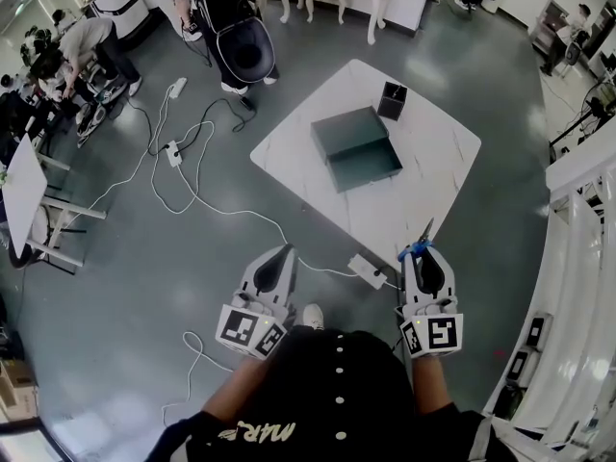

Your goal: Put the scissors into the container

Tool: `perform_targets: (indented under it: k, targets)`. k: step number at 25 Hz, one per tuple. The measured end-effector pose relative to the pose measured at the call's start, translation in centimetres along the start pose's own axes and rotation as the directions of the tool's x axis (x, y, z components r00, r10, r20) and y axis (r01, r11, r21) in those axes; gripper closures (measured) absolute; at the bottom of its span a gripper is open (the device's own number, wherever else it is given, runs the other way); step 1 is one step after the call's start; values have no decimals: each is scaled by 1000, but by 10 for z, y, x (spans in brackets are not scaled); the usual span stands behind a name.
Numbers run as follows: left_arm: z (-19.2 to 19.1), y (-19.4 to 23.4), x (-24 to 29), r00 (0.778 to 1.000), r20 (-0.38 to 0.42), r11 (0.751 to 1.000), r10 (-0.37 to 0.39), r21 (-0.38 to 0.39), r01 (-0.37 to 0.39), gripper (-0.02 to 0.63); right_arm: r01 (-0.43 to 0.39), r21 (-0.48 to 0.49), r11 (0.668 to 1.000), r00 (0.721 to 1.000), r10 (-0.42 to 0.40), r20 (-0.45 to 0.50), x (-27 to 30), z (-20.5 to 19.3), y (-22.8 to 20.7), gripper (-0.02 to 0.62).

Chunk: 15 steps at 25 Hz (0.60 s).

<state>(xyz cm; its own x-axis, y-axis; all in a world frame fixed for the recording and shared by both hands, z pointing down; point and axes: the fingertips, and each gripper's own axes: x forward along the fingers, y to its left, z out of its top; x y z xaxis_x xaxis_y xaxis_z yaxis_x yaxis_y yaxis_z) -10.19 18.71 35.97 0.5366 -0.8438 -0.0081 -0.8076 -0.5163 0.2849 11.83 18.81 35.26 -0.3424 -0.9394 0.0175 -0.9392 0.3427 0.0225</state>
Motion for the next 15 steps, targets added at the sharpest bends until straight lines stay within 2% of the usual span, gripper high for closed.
perform_targets:
  k: [9, 15]
  targets:
    - [15, 47, 5, 1000, 4, 1000, -4, 17, 4, 580, 10, 2, 1000, 1000, -10, 6, 40, -1, 23, 494]
    - [13, 67, 4, 1000, -1, 1000, 17, 1, -17, 580, 2, 2, 1000, 1000, -2, -8, 57, -6, 30, 494]
